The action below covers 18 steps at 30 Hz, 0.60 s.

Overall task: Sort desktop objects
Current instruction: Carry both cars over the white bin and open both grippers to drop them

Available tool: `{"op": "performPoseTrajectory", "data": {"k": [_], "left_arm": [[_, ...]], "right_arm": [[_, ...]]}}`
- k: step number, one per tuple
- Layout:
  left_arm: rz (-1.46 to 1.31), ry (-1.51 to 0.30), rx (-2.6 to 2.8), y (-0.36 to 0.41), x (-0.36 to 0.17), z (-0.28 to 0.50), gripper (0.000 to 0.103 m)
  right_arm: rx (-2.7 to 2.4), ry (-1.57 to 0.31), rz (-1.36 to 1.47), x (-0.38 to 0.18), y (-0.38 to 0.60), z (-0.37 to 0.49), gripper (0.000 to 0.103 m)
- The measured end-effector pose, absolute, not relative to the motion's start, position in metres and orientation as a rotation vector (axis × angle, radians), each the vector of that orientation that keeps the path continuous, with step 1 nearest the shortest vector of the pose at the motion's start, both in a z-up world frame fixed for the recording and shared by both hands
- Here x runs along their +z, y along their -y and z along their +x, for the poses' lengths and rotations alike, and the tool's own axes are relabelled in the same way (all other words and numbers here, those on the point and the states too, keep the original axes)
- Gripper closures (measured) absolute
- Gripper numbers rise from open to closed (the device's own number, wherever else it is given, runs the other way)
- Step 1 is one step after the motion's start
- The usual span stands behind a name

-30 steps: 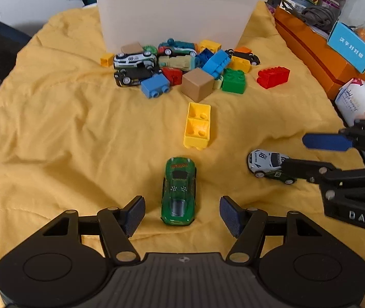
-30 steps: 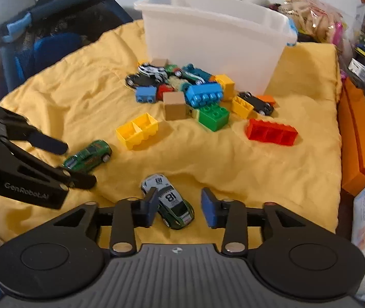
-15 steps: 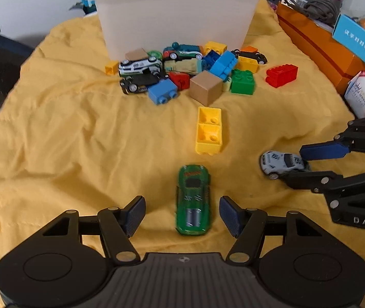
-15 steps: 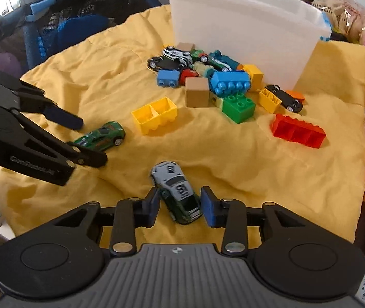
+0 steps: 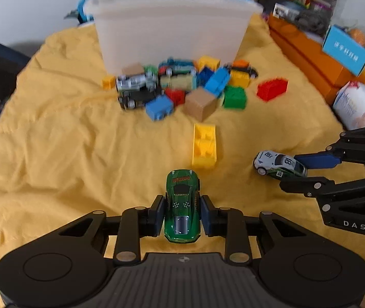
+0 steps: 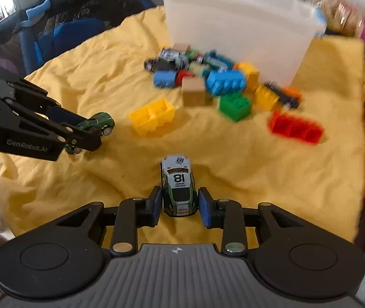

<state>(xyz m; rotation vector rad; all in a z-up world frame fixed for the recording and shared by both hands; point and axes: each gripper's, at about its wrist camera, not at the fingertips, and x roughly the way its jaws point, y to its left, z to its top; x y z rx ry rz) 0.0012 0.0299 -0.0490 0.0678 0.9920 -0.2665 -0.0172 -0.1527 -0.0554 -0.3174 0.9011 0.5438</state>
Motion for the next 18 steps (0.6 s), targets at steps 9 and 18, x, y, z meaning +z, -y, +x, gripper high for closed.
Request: {"op": "performPoseTrajectory", "data": {"k": [9,18], "left_arm": [[0.060,-0.928,-0.294,-0.021,-0.018,0.021,0.070],[0.026,-0.805,-0.284,-0.031,0.038,0.071,0.070]], "right_arm": [[0.484,-0.854,-0.270,-0.033,0.158,0.000,0.070],[0.436,-0.550,-0.369,0.029,0.140,0.021,0.070]]}}
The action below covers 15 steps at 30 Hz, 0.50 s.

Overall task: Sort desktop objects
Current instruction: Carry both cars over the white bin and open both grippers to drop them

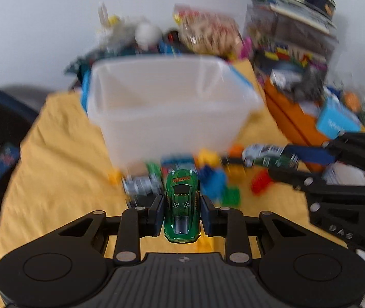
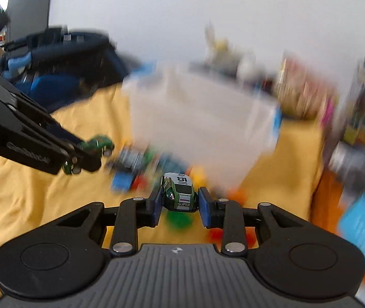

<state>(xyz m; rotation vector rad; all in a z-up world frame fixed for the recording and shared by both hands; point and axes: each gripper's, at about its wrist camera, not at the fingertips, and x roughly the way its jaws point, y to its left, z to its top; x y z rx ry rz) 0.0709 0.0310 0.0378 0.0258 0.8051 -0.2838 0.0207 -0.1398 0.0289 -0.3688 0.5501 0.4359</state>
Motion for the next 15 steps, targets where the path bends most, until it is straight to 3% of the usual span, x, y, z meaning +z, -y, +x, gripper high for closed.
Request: {"op": "performPoseTrajectory", "data": {"k": [7,15], "left_arm": [[0.048,-0.669,-0.236,-0.029,0.086,0.152,0.070],[0.075,-0.737,-0.174,-0.021,0.063,0.222,0.068]], "right_arm": [[0.354,-0.444,-0.263,0.065,0.127,0.095,0.070],[0.287,-0.566,-0.205,0.052,0.126,0.166,0.068]]}}
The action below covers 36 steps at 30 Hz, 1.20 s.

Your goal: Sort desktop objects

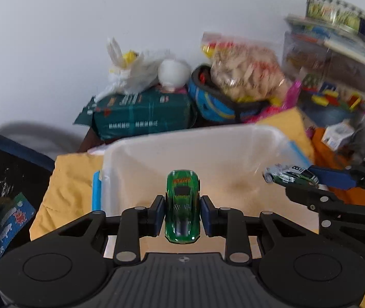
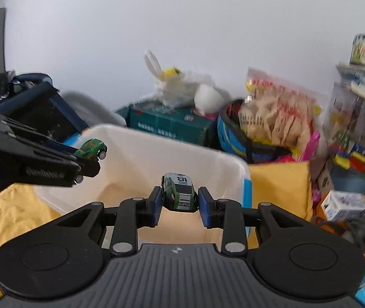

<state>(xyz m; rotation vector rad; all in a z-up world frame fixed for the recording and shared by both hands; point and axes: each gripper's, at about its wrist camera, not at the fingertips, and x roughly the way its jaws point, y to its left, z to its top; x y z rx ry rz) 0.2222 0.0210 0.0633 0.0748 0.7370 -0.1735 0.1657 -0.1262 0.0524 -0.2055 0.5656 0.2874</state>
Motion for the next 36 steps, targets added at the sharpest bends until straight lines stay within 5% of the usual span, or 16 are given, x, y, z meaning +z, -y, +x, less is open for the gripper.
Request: {"op": "performPoseTrajectory", "data": {"k": [5,10,13,19,21,30,36], "left_arm": [[0.083,-0.726,-0.177,-0.021,0.060,0.212,0.052],[0.059,-0.682,-0.182,-0.023,0.073,0.192,0.051],[0.028,-0.636,-0.209,-0.024,0.083,0.167,0.035],[0.086,-0.586,-0.163,-0.015,0.079,0.116,0.025],[0.071,-0.610,-0.168,-0.015,0.067,0.104,0.025],[0.080,-0.848,-0.230,-0.001,-0.013,0.060,0.025],[0.173,-0.905,-0.265,0.021,-0.042,0.037,0.040]], "right_arm": [[0.278,-0.595,-0.198,0.043,0.127,0.165,0.066],[0.280,-0.593,-0.185,0.046,0.129,0.161,0.065],[0.289,-0.573,-0.178,0.049,0.132,0.152,0.065],[0.300,-0.557,-0.144,0.050,0.148,0.117,0.062],[0.313,-0.594,-0.102,0.041,0.156,0.108,0.054],[0.259,-0.787,-0.110,-0.032,0.186,0.068,0.058],[0.254,-0.823,-0.087,-0.050,0.195,0.051,0.061]]}}
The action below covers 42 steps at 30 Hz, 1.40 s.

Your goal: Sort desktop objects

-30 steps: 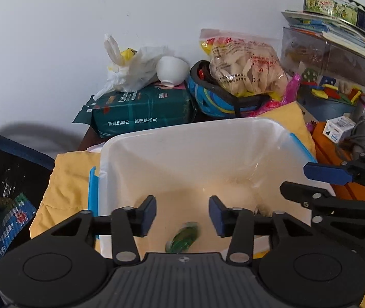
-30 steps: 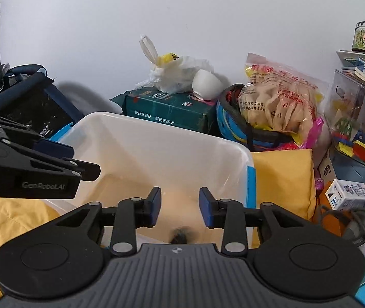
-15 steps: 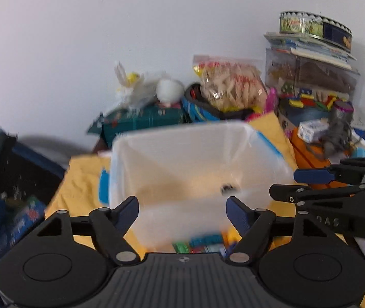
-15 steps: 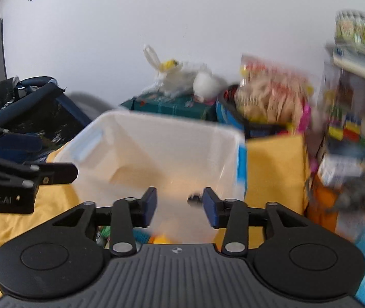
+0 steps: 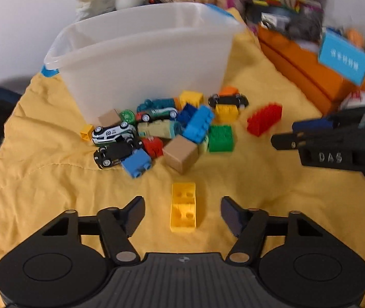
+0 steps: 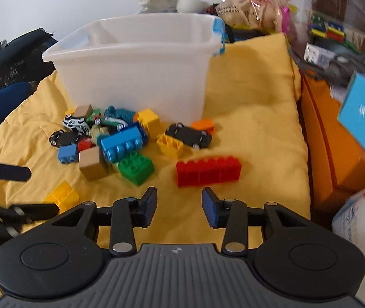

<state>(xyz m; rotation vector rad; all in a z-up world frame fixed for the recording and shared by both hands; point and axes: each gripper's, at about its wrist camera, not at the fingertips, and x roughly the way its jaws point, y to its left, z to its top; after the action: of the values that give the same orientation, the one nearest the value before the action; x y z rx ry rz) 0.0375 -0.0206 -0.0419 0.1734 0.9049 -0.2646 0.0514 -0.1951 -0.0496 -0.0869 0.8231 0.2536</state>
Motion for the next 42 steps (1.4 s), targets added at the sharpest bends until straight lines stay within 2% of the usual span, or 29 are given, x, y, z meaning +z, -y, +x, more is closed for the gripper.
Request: {"op": "performPoseTrajectory", "data": {"k": [3,6,7,8,10,15,20,24,26,27,33,42], "left_arm": [[0.152,-0.904,-0.319,0.028,-0.045,0.034,0.047],[0.243,-0.896,-0.276,0.041,-0.054,0.038,0.052],[0.257,-0.905,-0.254,0.041,-0.059,0.043,0.059],[0.253,-0.918,-0.246,0.039,-0.063,0.047,0.071],[0.218,-0.947,-0.247,0.031,-0.070,0.056,0.076],[0.024,-0.955,-0.331,0.002,-0.060,0.054,0.076],[-0.087,-1.074,-0.459,0.010,-0.066,0.044,0.075],[-0.010,-1.060,-0.348,0.005,-0.069,0.040,0.070],[0.050,-1.009,-0.298,0.001,-0.062,0.037,0.056],[0.085,-0.979,-0.273,-0.002,-0.059,0.035,0.054],[0.246,-0.914,-0.151,-0.020,-0.054,0.038,0.054],[0.234,-0.880,-0.215,-0.003,-0.042,0.017,0.054]], "right_arm": [[0.256,-0.824,-0.088,-0.052,0.195,0.043,0.061],[0.260,-0.827,-0.093,-0.054,0.195,0.041,0.060],[0.261,-0.825,-0.091,-0.054,0.195,0.040,0.060],[0.263,-0.824,-0.092,-0.054,0.194,0.040,0.060],[0.264,-0.819,-0.101,-0.056,0.192,0.037,0.060],[0.261,-0.802,-0.111,-0.055,0.190,0.033,0.060],[0.259,-0.813,-0.104,-0.059,0.188,0.034,0.060],[0.268,-0.807,-0.105,-0.057,0.183,0.033,0.060],[0.276,-0.797,-0.106,-0.056,0.180,0.031,0.060],[0.280,-0.796,-0.108,-0.057,0.178,0.031,0.060],[0.295,-0.806,-0.118,-0.059,0.172,0.025,0.060],[0.301,-0.808,-0.122,-0.057,0.166,0.016,0.060]]}}
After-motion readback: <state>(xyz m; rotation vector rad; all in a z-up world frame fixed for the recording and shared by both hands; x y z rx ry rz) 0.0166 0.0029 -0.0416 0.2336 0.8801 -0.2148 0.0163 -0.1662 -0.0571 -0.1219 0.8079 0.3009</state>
